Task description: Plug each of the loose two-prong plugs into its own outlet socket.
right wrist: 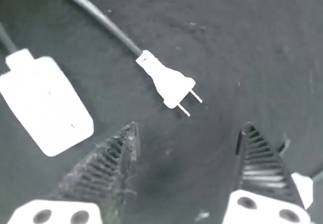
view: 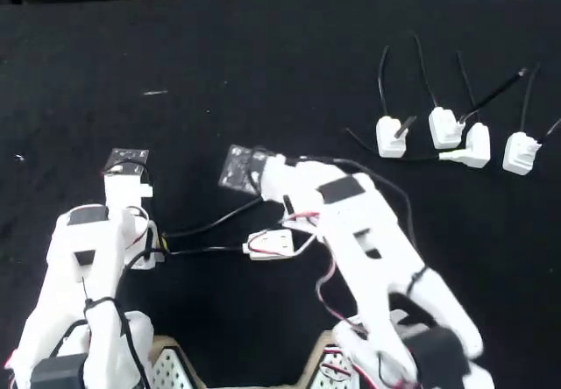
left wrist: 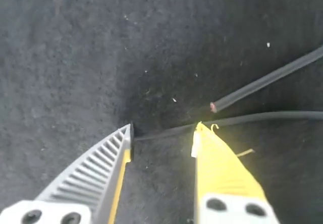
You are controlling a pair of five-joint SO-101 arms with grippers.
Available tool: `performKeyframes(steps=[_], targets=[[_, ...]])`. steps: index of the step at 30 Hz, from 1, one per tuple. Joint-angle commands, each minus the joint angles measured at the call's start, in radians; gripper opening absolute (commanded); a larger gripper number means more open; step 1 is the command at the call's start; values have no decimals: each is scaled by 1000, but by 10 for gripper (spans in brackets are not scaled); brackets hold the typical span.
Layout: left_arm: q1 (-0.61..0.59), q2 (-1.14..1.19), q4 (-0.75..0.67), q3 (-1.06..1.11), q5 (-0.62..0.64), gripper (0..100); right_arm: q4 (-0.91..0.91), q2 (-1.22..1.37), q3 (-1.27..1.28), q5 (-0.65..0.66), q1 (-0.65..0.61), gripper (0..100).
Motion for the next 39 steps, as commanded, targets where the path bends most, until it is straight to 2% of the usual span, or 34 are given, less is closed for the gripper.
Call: performKeyframes(steps=[1,7,17,19,22,23,25,29,32,36,39], targets=[[-1,-8,-57,35,26,195,-23,81,-91,166,-14,299],[-2,-12,-57,39,26,195,-26,222,-157,354,-14,300],[2,-12,-58,38,25,195,-26,400,-252,354,-11,276],[2,-12,-58,38,25,195,-28,417,-255,298,-14,204],[4,-12,-60,39,25,195,-95,414,-255,169,-11,26],[4,-11,-60,39,25,195,-121,406,-255,126,-6,5],[4,-8,-60,38,25,195,-140,381,-254,35,25,37],[4,-11,-61,42,26,195,-138,291,-254,-109,106,14],[4,-11,-61,44,26,195,-127,209,-245,-292,178,11],[4,-11,-66,44,26,195,17,142,-228,-591,253,11],[4,-11,-77,45,26,195,158,140,-222,-709,250,11]])
